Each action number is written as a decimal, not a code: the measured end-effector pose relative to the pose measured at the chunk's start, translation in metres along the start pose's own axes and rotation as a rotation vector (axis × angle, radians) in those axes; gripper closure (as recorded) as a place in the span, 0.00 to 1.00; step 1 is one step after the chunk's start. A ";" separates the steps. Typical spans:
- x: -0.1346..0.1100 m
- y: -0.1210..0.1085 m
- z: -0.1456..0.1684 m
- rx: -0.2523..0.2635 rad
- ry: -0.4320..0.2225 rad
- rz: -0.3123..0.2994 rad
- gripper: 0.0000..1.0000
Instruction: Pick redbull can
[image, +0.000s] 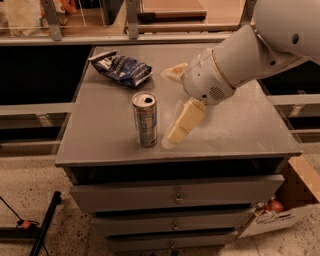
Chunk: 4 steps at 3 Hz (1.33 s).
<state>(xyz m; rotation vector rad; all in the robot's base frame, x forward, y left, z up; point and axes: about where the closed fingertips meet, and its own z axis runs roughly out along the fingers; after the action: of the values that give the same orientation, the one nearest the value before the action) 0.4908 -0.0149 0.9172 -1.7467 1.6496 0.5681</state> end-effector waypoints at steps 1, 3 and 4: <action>-0.002 0.002 0.011 -0.025 -0.010 0.007 0.00; -0.024 0.002 0.027 -0.072 -0.057 0.013 0.16; -0.030 0.006 0.031 -0.100 -0.064 0.018 0.40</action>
Offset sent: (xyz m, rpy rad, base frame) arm 0.0031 0.0363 -0.0071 0.0652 0.0672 0.0409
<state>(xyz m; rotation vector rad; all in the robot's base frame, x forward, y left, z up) 0.4856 0.0289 0.9161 -1.7676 1.6189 0.7183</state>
